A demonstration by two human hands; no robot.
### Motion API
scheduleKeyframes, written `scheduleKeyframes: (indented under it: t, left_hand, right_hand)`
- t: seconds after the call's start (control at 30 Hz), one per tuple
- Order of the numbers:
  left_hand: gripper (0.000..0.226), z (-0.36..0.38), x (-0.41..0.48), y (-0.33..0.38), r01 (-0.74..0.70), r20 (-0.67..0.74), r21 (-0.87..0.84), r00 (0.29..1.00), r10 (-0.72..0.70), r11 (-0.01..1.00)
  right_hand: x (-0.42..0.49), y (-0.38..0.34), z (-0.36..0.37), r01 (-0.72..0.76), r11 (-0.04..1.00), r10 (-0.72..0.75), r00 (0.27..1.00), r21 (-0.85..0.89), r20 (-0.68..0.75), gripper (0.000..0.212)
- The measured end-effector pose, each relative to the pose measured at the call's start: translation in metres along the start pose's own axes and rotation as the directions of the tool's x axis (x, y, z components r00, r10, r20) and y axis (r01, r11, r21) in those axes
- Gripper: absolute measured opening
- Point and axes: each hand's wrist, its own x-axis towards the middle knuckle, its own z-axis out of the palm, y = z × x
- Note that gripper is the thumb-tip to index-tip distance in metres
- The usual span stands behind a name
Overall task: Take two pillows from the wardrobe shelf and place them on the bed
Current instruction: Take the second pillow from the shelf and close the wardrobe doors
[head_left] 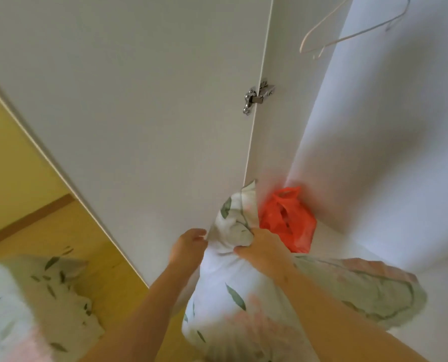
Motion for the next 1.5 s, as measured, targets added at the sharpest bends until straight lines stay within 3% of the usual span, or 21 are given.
scheduleKeyframes:
  t: [0.13,0.23,0.33,0.43,0.53,0.67,0.8,0.97,1.2,1.43,1.5]
  left_hand:
    - [0.029,-0.029,-0.013,-0.022,0.008,-0.201,-0.01,0.98,-0.01,1.0]
    - [0.027,-0.043,-0.022,-0.034,0.035,-0.297,-0.06,0.953,-0.051,0.998]
    - [0.03,-0.055,-0.029,-0.045,0.107,-0.415,-0.168,0.894,-0.169,0.98]
    - [0.055,-0.072,-0.027,-0.046,0.171,-0.485,-0.314,0.816,-0.313,0.934]
    - [0.072,-0.085,-0.017,-0.037,0.069,-0.479,-0.27,0.856,-0.196,0.96]
    - [0.054,-0.087,-0.007,-0.031,0.056,-0.488,-0.29,0.851,-0.197,0.956]
    - [0.048,-0.08,-0.008,-0.034,0.108,-0.537,-0.205,0.818,-0.204,0.973]
    - [0.038,-0.065,-0.028,-0.036,0.159,-0.542,0.035,0.832,-0.115,0.987]
    - [0.015,-0.04,-0.065,-0.05,0.054,-0.511,0.322,0.85,0.125,0.945]
    - [0.018,0.013,-0.104,-0.05,-0.061,-0.41,0.456,0.871,0.27,0.888]
    - [0.019,0.03,-0.112,-0.048,-0.098,-0.347,0.499,0.888,0.302,0.861]
  right_hand:
    - [0.003,-0.016,0.018,0.059,0.998,-0.058,0.998,-0.029,0.021,0.035]
    - [0.006,-0.025,0.03,0.102,0.994,-0.101,0.993,-0.023,0.059,0.057]
    - [0.007,-0.032,0.04,0.108,0.994,-0.106,0.992,-0.027,0.068,0.04]
    - [0.009,-0.038,0.046,0.137,0.99,-0.135,0.988,-0.028,0.071,0.033]
    - [0.012,-0.042,0.049,0.154,0.988,-0.152,0.985,-0.026,0.083,0.039]
    - [0.01,-0.038,0.046,0.113,0.992,-0.108,0.988,-0.047,0.112,0.052]
    - [0.002,-0.027,0.042,0.06,0.997,-0.054,0.993,-0.052,0.11,0.037]
    - [-0.011,-0.012,0.042,0.015,1.0,-0.014,0.997,-0.013,0.076,0.03]
    - [-0.034,0.01,0.039,-0.036,0.999,0.036,0.997,0.009,0.062,0.036]
    - [-0.056,0.047,0.032,-0.078,0.997,0.079,0.997,0.01,-0.018,0.051]
    - [-0.065,0.061,0.027,-0.109,0.994,0.109,0.994,0.006,-0.032,0.042]
